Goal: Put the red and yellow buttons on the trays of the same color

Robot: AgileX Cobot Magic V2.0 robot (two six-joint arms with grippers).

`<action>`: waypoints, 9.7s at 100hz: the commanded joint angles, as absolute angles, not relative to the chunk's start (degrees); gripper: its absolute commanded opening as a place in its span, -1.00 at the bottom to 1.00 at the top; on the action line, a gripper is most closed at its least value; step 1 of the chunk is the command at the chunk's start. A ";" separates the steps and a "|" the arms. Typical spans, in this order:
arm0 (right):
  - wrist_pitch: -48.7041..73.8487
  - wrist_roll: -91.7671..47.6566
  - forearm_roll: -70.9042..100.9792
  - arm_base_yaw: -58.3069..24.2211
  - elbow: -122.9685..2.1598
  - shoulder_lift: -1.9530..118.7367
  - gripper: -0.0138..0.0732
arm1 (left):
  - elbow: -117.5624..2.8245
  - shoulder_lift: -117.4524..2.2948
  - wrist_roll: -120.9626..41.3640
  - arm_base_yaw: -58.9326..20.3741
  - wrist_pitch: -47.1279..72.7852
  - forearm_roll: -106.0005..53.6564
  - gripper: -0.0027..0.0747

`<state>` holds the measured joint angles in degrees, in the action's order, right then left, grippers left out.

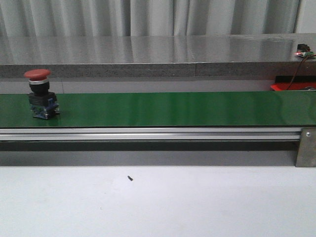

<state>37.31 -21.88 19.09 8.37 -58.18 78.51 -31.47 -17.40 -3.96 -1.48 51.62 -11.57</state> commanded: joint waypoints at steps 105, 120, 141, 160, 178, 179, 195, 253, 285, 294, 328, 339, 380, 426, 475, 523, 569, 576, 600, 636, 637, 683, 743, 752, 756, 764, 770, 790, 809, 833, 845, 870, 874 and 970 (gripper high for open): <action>18.37 -21.77 22.91 23.22 -46.91 86.87 -0.30 | -32.90 -17.95 -3.88 -1.90 48.21 -12.20 -0.98; 18.23 -22.04 22.81 23.22 -46.91 86.87 0.02 | -32.90 -17.95 -3.88 -1.90 48.21 -12.20 -0.98; 18.61 -22.04 22.86 23.22 -46.91 86.67 0.59 | -32.90 -17.95 -3.88 -1.90 48.21 -12.20 -0.98; 19.26 -22.04 22.86 23.22 -46.96 83.74 0.59 | -32.90 -17.95 -3.88 -1.90 48.21 -12.20 -0.98; 20.31 -22.04 22.86 22.70 -47.03 78.30 0.59 | -32.90 -17.95 -3.88 -1.90 48.21 -12.20 -0.98; 20.31 -22.04 22.86 22.57 -47.06 78.10 0.59 | -32.90 -17.95 -3.88 -1.90 48.21 -12.20 -0.98; 24.46 -25.23 22.80 16.54 -49.09 75.91 0.59 | -32.90 -17.95 -3.88 -1.90 48.21 -12.20 -0.98; 40.67 -33.61 22.86 -6.34 -64.01 77.47 0.59 | -32.90 -17.95 -3.88 -1.90 48.21 -12.20 -0.98; 46.21 -34.91 22.91 -16.25 -73.35 86.57 0.59 | -32.90 -17.95 -3.88 -1.90 48.21 -12.20 -0.98; 47.18 -35.16 22.91 -18.42 -76.54 89.61 0.59 | -32.90 -17.95 -3.88 -1.90 48.21 -12.20 -0.98; 47.83 -36.67 22.91 -24.60 -86.31 99.82 0.55 | -32.90 -17.95 -3.88 -1.90 48.21 -12.20 -0.98; 47.77 -36.85 23.03 -26.24 -88.33 101.98 0.55 | -32.90 -17.95 -3.88 -1.90 48.21 -12.20 -0.98; 44.79 -37.52 24.35 -30.65 -93.25 107.20 0.55 | -32.90 -17.95 -3.88 -1.90 48.21 -12.20 -0.98; 37.44 -37.52 26.18 -30.65 -93.31 109.54 0.33 | -32.90 -17.95 -3.88 -1.90 48.21 -12.20 -0.98; 37.43 -37.47 26.33 -29.24 -93.31 107.27 -0.43 | -32.90 -17.95 -3.88 -1.90 48.21 -12.20 -0.98; 43.46 -35.66 26.33 -10.57 -92.98 102.36 -0.43 | -32.90 -17.95 -3.88 -1.90 48.21 -12.20 -0.98; 44.61 -29.88 26.04 10.60 -92.98 102.35 -0.43 | -32.90 -17.95 -3.88 -1.90 48.21 -12.20 -0.98; 44.54 -29.88 25.41 12.63 -92.98 102.57 -0.43 | -32.90 -17.95 -3.88 -1.90 48.21 -12.20 -0.98; 40.53 -29.34 25.27 18.03 -92.94 102.89 -0.43 | -32.90 -17.95 -3.88 -1.90 48.21 -12.20 -0.98; 36.24 -29.34 25.63 18.72 -92.94 108.72 -0.43 | -32.90 -17.95 -3.88 -1.90 48.21 -12.20 -0.98; 36.15 -29.34 25.63 18.72 -92.94 108.85 -0.43 | -32.90 -17.95 -3.88 -1.90 48.21 -12.20 -0.98; 32.63 -29.34 25.68 18.72 -92.94 116.50 -0.43 | -32.90 -17.95 -3.88 -1.90 48.21 -12.20 -0.98; 36.57 -29.39 25.68 18.72 -93.10 114.33 0.48 | -32.90 -17.95 -3.88 -1.90 48.21 -12.20 -0.98; 37.01 -29.39 25.68 18.72 -93.04 112.65 0.43 | -32.90 -17.95 -3.88 -1.90 48.21 -12.20 -0.98; 37.12 -29.39 25.62 18.67 -92.99 111.64 0.38 | -32.90 -17.95 -3.88 -1.90 48.21 -12.20 -0.98; 38.16 -29.45 25.62 18.67 -92.99 109.64 0.19 | -32.90 -17.95 -3.88 -1.90 48.21 -12.20 -0.98; 38.96 -29.45 25.56 18.67 -92.99 107.85 0.02 | -32.90 -17.95 -3.88 -1.90 48.21 -12.20 -0.98; 40.97 -29.45 25.37 17.95 -92.94 102.39 -0.74 | -32.90 -17.95 -3.88 -1.90 48.21 -12.20 -0.98; 41.09 -29.45 25.14 14.88 -92.34 97.15 -0.82 | -32.90 -17.95 -3.88 -1.90 48.21 -12.20 -0.98; 33.40 -29.29 25.06 10.25 -80.78 87.71 -0.82 | -32.90 -17.95 -3.88 -1.90 48.21 -12.20 -0.98; 27.67 -29.08 25.29 9.91 -72.58 82.24 -0.82 | -32.90 -17.95 -3.88 -1.90 48.21 -12.20 -0.98; 21.42 -28.93 25.50 9.91 -57.09 70.77 -0.82 | -32.90 -17.95 -3.88 -1.90 48.21 -12.20 -0.98; 21.42 -28.93 25.50 9.91 -55.59 69.44 -0.82 | -32.90 -17.95 -3.88 -1.90 48.21 -12.20 -0.98; 31.80 3.28 0.00 4.49 -35.82 38.15 -0.82 | -32.90 -17.95 -3.88 -1.90 48.21 -12.20 -0.98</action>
<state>33.52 3.06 0.74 4.69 -35.84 40.56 -31.47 -17.40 -3.96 -1.48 51.62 -11.57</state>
